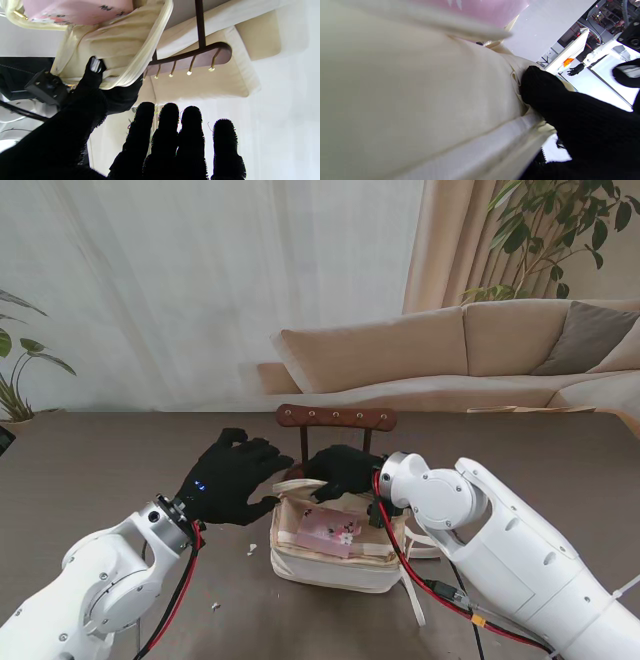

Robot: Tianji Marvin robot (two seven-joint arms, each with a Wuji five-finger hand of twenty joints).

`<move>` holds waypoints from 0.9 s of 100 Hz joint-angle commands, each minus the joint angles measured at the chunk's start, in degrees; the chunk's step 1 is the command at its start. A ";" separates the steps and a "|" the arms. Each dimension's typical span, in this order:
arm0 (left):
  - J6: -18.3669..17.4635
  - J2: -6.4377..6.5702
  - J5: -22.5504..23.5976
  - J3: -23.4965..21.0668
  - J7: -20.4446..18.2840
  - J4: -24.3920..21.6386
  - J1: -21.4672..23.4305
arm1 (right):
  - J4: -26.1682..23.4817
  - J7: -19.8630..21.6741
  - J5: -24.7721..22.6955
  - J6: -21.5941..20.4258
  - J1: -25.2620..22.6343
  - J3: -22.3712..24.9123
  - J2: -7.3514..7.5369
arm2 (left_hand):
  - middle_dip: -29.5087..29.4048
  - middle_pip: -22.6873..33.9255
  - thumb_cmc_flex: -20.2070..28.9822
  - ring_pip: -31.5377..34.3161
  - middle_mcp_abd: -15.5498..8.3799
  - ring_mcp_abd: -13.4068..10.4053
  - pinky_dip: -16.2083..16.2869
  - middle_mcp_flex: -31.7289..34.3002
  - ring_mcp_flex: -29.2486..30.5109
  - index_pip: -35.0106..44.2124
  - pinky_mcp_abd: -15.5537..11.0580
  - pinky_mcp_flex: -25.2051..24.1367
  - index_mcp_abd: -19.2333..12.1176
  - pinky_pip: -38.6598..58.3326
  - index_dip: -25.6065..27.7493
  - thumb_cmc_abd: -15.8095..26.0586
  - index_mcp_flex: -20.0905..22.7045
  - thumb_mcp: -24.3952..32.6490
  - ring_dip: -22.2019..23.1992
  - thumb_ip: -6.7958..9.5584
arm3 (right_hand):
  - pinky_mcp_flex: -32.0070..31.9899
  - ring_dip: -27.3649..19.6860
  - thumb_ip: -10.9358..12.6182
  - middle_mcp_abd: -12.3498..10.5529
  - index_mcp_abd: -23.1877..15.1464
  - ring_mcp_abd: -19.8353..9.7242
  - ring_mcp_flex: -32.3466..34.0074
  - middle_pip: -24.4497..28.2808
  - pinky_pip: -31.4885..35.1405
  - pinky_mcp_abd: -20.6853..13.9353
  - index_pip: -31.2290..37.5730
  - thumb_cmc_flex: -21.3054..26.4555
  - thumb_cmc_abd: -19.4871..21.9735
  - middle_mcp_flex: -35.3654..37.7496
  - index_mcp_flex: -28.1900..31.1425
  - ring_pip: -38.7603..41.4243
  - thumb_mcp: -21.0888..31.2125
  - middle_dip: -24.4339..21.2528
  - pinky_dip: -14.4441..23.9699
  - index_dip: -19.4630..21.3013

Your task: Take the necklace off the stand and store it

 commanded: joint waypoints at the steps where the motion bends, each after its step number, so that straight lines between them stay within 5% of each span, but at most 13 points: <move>1: 0.91 0.02 -0.44 -0.42 -1.62 1.65 0.37 | -1.27 0.52 -0.13 -0.88 -1.46 -0.22 -0.11 | 0.01 -0.64 0.96 -1.16 1.69 0.55 0.18 -1.02 -0.65 -0.71 1.44 -1.18 1.22 -0.26 -0.19 2.48 0.13 -1.37 -0.56 1.76 | 4.57 -0.56 1.14 -1.24 -6.52 -1.89 1.59 -0.29 2.02 0.49 0.14 1.07 2.29 1.67 -0.34 -0.96 1.01 -0.47 1.26 -1.12; 69: 7.79 -0.13 -8.50 1.40 -7.38 14.57 -3.14 | -0.24 -1.14 -2.21 -7.90 -4.50 -1.00 0.41 | 0.83 -0.68 2.48 -1.23 3.61 2.13 1.37 -2.14 -0.79 -1.58 2.29 -2.02 3.67 1.95 -0.31 5.39 -1.33 -3.48 -0.56 2.35 | -6.60 -5.98 4.14 -0.33 -8.50 1.46 -4.82 -1.62 -1.45 3.73 -6.32 -11.45 3.92 -14.36 -5.80 -24.85 -4.60 -5.84 1.65 -3.92; 78: 8.19 -0.09 -9.21 2.13 -7.90 16.04 -3.96 | 0.28 -1.84 -2.93 -9.14 -4.64 -1.11 0.39 | 0.90 -0.69 2.68 -1.29 3.99 2.30 1.35 -2.24 -0.99 -1.69 2.35 -2.23 3.78 1.89 -0.34 5.52 -1.59 -3.68 -0.58 2.41 | -8.18 -5.85 7.05 -0.30 -7.98 1.77 -7.00 -1.21 -1.90 3.79 -11.43 -15.30 4.75 -17.04 -5.54 -25.79 -6.69 -6.71 2.34 -0.74; 85: 8.46 -0.11 -9.94 2.73 -8.16 17.14 -4.59 | 0.60 -3.01 -4.17 -10.03 -4.95 -1.08 0.30 | 0.93 -0.76 2.81 -1.35 4.06 2.33 1.32 -2.48 -1.22 -1.74 2.35 -2.50 3.83 1.80 -0.35 5.68 -1.70 -3.76 -0.61 2.46 | -9.06 -6.20 12.29 -0.23 -7.56 1.98 -8.97 -0.91 -2.26 3.73 -15.83 -17.52 5.31 -19.20 -5.80 -26.00 -7.73 -7.09 3.07 6.18; 90: 8.64 -0.10 -10.32 3.12 -8.34 17.84 -5.01 | 0.80 -4.05 -5.41 -10.67 -5.21 -1.03 0.22 | 0.98 -0.74 2.82 -1.37 4.17 2.40 1.34 -2.48 -1.32 -1.91 2.37 -2.58 3.97 1.80 -0.40 5.80 -2.10 -3.89 -0.61 2.48 | -9.85 -6.26 12.81 -0.16 -7.49 2.23 -10.52 -0.82 -2.35 3.82 -16.79 -18.59 4.28 -21.05 -7.06 -26.15 -8.24 -7.01 3.26 7.58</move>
